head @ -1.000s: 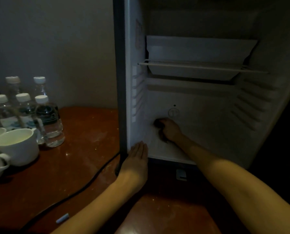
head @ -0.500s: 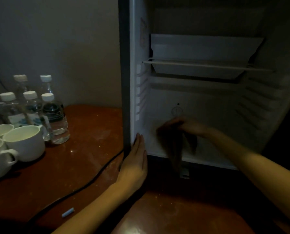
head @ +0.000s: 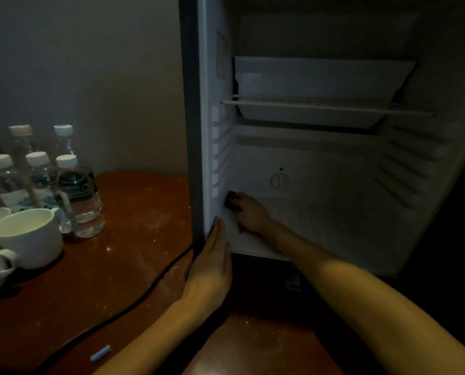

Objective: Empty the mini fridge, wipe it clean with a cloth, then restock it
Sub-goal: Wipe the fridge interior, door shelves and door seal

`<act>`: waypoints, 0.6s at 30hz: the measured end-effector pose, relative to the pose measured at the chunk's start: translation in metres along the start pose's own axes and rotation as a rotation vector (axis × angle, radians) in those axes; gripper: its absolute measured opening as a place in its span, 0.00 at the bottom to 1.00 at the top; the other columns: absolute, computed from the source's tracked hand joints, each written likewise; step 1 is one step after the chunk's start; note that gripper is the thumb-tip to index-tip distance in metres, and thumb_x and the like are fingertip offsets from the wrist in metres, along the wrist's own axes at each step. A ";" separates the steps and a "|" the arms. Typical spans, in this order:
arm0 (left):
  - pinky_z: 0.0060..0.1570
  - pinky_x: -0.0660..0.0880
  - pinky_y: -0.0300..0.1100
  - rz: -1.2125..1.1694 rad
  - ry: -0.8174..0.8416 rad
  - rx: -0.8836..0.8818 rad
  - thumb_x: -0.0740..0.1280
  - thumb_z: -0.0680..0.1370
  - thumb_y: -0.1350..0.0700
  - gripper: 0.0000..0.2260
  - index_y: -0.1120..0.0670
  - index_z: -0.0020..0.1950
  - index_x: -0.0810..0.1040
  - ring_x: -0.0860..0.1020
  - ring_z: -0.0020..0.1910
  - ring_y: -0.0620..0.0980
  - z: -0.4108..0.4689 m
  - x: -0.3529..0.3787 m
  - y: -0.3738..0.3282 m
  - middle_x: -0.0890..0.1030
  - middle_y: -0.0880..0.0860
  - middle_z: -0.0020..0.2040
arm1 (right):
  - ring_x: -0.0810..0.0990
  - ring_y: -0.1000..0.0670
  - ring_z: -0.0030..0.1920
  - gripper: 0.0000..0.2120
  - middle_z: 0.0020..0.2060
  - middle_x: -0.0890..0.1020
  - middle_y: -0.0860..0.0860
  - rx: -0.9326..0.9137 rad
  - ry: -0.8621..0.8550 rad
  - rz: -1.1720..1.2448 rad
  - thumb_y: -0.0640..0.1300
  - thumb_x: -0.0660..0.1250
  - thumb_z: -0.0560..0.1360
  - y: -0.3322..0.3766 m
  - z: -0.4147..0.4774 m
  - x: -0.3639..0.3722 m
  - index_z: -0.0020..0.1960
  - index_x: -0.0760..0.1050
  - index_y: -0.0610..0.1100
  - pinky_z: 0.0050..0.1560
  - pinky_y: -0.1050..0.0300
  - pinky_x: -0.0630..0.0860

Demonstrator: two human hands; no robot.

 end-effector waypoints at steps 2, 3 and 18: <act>0.63 0.46 0.18 -0.077 0.030 -0.040 0.52 0.84 0.59 0.24 0.56 0.78 0.48 0.52 0.75 0.40 -0.002 -0.004 -0.006 0.48 0.45 0.77 | 0.66 0.44 0.72 0.22 0.72 0.68 0.42 -0.042 0.054 0.099 0.29 0.59 0.76 0.004 -0.022 -0.001 0.70 0.69 0.36 0.67 0.70 0.55; 0.64 0.47 0.18 -0.113 0.014 -0.048 0.53 0.84 0.59 0.24 0.56 0.79 0.49 0.52 0.75 0.40 -0.003 -0.004 -0.007 0.50 0.45 0.77 | 0.65 0.46 0.73 0.23 0.73 0.67 0.44 -0.061 0.089 0.140 0.28 0.57 0.76 0.014 -0.039 -0.004 0.70 0.69 0.38 0.65 0.74 0.52; 0.70 0.38 0.31 0.247 0.232 -0.054 0.51 0.85 0.54 0.21 0.57 0.78 0.57 0.50 0.78 0.48 0.008 0.010 -0.014 0.53 0.52 0.79 | 0.62 0.41 0.74 0.27 0.75 0.63 0.42 0.560 -0.218 -0.200 0.54 0.53 0.80 -0.119 -0.134 -0.096 0.76 0.63 0.46 0.75 0.49 0.58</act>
Point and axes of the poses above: each hand's wrist, its own z-axis towards the middle knuckle, its own x-axis out of the palm, y = z × x, the point moved 2 cm from there along z, towards the middle knuckle
